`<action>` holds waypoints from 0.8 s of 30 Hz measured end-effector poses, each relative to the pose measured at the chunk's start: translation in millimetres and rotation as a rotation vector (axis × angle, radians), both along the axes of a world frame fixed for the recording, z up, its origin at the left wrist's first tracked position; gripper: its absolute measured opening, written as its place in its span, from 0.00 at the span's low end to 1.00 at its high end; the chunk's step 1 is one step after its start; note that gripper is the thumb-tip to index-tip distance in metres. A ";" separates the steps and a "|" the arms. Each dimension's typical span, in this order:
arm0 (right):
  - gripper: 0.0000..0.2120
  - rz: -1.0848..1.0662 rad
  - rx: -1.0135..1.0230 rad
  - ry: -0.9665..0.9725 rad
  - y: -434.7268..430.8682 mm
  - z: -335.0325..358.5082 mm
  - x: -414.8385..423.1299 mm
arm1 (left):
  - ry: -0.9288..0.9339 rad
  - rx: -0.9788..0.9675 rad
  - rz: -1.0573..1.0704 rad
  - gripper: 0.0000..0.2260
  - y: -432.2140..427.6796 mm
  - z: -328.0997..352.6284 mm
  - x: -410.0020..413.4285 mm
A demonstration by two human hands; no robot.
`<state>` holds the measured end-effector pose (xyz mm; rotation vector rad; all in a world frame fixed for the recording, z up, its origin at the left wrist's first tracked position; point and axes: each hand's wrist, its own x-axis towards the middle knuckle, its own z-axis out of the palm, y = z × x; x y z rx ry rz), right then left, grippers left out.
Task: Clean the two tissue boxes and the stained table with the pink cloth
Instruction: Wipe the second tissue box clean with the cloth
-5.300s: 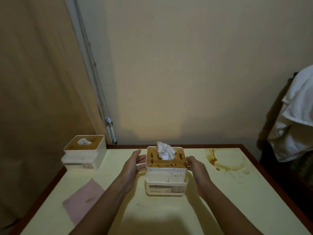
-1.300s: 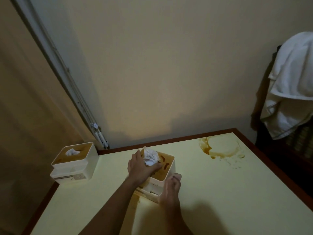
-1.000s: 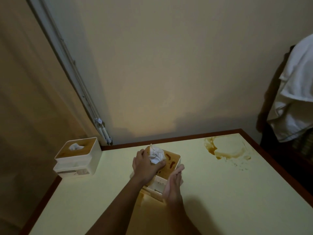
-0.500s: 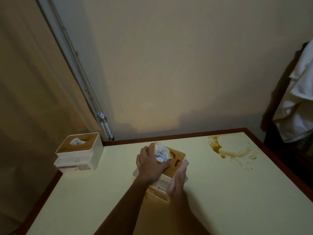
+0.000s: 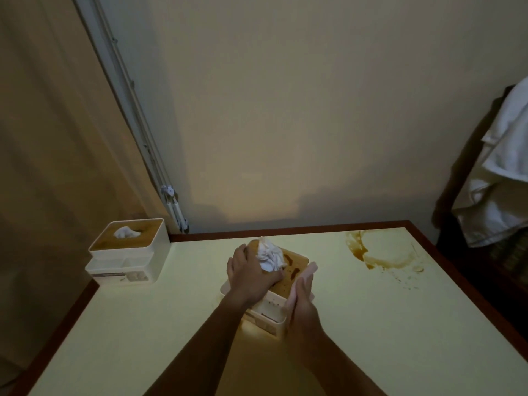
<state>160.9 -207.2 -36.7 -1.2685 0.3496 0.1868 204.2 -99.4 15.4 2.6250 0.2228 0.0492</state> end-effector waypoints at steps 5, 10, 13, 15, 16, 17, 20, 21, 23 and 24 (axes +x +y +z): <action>0.45 0.041 -0.039 0.039 -8.4 -5.7 5.5 | 0.004 -0.001 -0.015 0.45 0.4 2.8 -2.4; 0.68 0.001 0.210 0.218 -25.5 -58.4 86.6 | 0.006 0.002 -0.015 0.45 0.7 4.5 -3.1; 0.63 -0.017 0.082 0.148 -21.3 -38.8 58.3 | 0.003 0.007 -0.013 0.45 0.9 2.6 -2.2; 0.50 0.031 -0.121 0.042 -9.4 -10.1 7.0 | -0.008 0.017 -0.014 0.45 1.2 0.4 -0.8; 0.45 0.033 -0.180 -0.030 2.3 7.5 -16.4 | -0.018 0.017 -0.015 0.45 1.3 -0.5 -0.3; 0.44 0.042 -0.209 -0.111 5.2 17.4 -33.2 | -0.028 0.016 -0.015 0.45 1.6 -1.2 -0.2; 0.52 0.057 -0.213 -0.123 1.9 11.2 -24.6 | -0.037 0.016 -0.018 0.45 2.7 -2.0 0.2; 0.59 0.016 -0.134 -0.066 -3.4 -4.1 -3.9 | -0.034 0.018 -0.019 0.45 2.8 -1.6 0.0; 0.65 -0.057 0.083 0.180 -13.9 -26.6 41.9 | -0.027 0.014 -0.019 0.45 2.0 -1.6 -0.2; 0.61 -0.068 0.140 0.225 -16.4 -37.2 59.4 | -0.027 0.012 -0.017 0.45 1.4 -1.6 -0.5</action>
